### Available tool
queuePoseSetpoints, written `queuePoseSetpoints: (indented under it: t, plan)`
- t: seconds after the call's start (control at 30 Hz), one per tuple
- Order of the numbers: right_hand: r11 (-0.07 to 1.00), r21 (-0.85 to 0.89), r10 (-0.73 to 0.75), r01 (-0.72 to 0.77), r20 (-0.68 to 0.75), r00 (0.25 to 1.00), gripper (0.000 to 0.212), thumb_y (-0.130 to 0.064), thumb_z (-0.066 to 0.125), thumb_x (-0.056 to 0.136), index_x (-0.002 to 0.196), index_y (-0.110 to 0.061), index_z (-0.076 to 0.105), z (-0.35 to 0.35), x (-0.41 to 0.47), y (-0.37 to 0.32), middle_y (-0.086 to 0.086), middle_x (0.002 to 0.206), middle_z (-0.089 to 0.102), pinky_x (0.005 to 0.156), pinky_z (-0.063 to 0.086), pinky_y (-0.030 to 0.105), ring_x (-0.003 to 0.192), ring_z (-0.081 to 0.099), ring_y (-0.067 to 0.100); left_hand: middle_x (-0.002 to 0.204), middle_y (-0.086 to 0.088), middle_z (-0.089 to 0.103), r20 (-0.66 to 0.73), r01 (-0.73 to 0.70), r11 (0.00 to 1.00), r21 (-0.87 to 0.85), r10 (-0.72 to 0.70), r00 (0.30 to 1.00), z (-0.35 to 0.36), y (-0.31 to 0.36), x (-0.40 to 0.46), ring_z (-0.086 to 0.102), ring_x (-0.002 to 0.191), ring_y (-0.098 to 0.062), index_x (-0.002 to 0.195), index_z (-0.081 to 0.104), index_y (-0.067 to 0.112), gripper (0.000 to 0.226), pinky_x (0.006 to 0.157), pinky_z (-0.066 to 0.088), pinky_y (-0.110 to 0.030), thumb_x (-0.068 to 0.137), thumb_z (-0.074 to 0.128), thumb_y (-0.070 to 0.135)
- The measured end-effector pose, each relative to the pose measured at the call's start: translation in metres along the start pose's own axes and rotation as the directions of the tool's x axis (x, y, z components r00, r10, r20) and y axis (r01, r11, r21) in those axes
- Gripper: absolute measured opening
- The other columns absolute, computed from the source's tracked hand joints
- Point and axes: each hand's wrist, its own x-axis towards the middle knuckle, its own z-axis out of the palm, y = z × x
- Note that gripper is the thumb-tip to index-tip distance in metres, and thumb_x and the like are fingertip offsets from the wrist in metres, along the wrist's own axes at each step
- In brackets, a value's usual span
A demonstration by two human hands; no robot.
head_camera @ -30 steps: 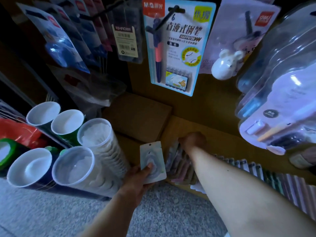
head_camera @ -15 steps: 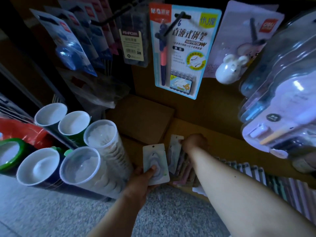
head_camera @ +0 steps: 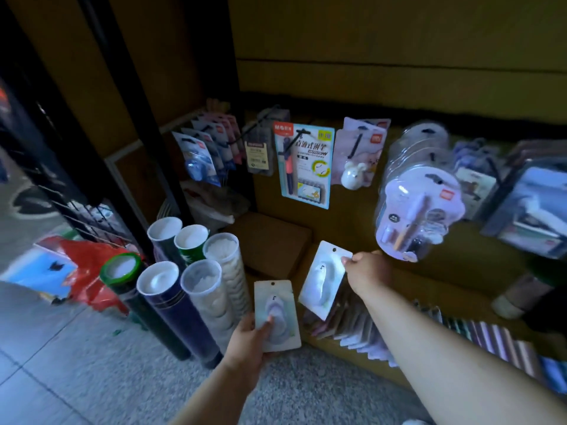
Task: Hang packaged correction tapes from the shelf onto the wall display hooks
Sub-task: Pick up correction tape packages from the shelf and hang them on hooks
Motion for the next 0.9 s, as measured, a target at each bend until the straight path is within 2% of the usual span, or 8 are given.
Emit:
queuePoseSetpoints:
  t: [0.17,0.27,0.37,0.47,0.57,0.67,0.73,0.9]
  plan:
    - [0.997,0.041,-0.061,0.061,0.006,0.998,0.037,-0.031,0.047,0.098,0.116,-0.006,0.067,-0.022,-0.036,-0.003,0.023,0.120,0.052,0.097,0.041,0.034,0.116,0.049,0.038,0.112,-0.028,0.066,0.023,-0.024,1.000,0.005,0.024,0.999,-0.002,0.012,-0.042,0.063,0.097,-0.042,0.113,0.059,0.003,0.018,0.047,0.055,-0.033,0.096,0.055,0.009]
    - [0.978,0.166,-0.140,0.125,0.082,0.987,0.034,-0.024,0.046,0.098,0.107,0.002,0.067,-0.027,-0.054,-0.009,0.025,0.110,0.059,0.087,0.043,0.034,0.106,0.056,0.037,0.114,-0.028,0.066,0.017,-0.019,1.000,-0.013,0.020,1.000,0.003,0.019,-0.060,0.062,0.107,-0.047,0.118,0.058,0.000,0.024,0.070,0.060,-0.050,0.097,0.056,0.011]
    - [0.935,0.322,-0.194,0.146,0.124,0.973,0.031,-0.020,0.047,0.097,0.073,-0.003,0.056,-0.032,-0.071,-0.019,0.015,0.074,0.054,0.064,0.030,0.032,0.074,0.050,0.028,0.113,-0.026,0.069,0.057,-0.050,0.998,-0.028,0.051,0.997,0.011,0.035,-0.080,0.063,0.108,-0.047,0.121,0.059,0.002,0.027,0.086,0.054,-0.058,0.097,0.055,0.014]
    - [0.893,0.421,-0.216,0.159,0.090,0.972,0.041,-0.021,0.048,0.098,0.059,-0.014,0.036,-0.045,-0.083,-0.035,0.002,0.057,0.035,0.057,0.021,0.031,0.059,0.034,0.018,0.103,-0.020,0.073,0.103,-0.101,0.994,-0.046,0.105,0.989,0.015,0.054,-0.094,0.070,0.088,-0.035,0.117,0.061,0.006,0.023,0.066,0.059,-0.042,0.099,0.053,0.017]
    - [0.863,0.461,-0.244,0.207,0.022,0.969,0.044,-0.024,0.048,0.097,0.058,-0.015,0.033,-0.060,-0.089,-0.060,-0.001,0.056,0.032,0.058,0.024,0.031,0.058,0.032,0.018,0.097,-0.017,0.071,0.137,-0.159,0.986,-0.042,0.163,0.977,0.017,0.075,-0.105,0.066,0.071,-0.025,0.112,0.061,0.011,0.017,0.047,0.052,-0.028,0.100,0.050,0.017]
    - [0.822,0.507,-0.284,0.259,-0.027,0.958,0.037,-0.027,0.047,0.098,0.064,-0.010,0.046,-0.075,-0.093,-0.082,0.001,0.058,0.037,0.059,0.024,0.031,0.058,0.034,0.018,0.110,-0.018,0.071,0.142,-0.247,0.968,-0.041,0.250,0.958,0.014,0.096,-0.109,0.069,0.094,-0.033,0.118,0.062,0.012,0.022,0.072,0.060,-0.041,0.099,0.053,0.017]
    - [0.809,0.517,-0.305,0.279,-0.036,0.952,0.034,-0.028,0.046,0.099,0.082,-0.001,0.059,-0.084,-0.094,-0.096,0.007,0.066,0.046,0.057,0.025,0.031,0.064,0.041,0.020,0.114,-0.019,0.070,0.107,-0.293,0.956,-0.029,0.295,0.950,0.010,0.110,-0.108,0.068,0.104,-0.037,0.124,0.060,0.009,0.029,0.091,0.054,-0.054,0.097,0.055,0.019]
    - [0.739,0.621,-0.301,0.262,-0.044,0.953,0.031,-0.030,0.046,0.099,0.087,-0.005,0.060,-0.086,-0.100,-0.129,0.007,0.073,0.054,0.063,0.034,0.029,0.070,0.048,0.021,0.114,-0.019,0.071,0.154,-0.369,0.928,-0.052,0.372,0.915,0.013,0.138,-0.117,0.067,0.106,-0.038,0.123,0.060,0.007,0.032,0.093,0.053,-0.054,0.097,0.055,0.025]
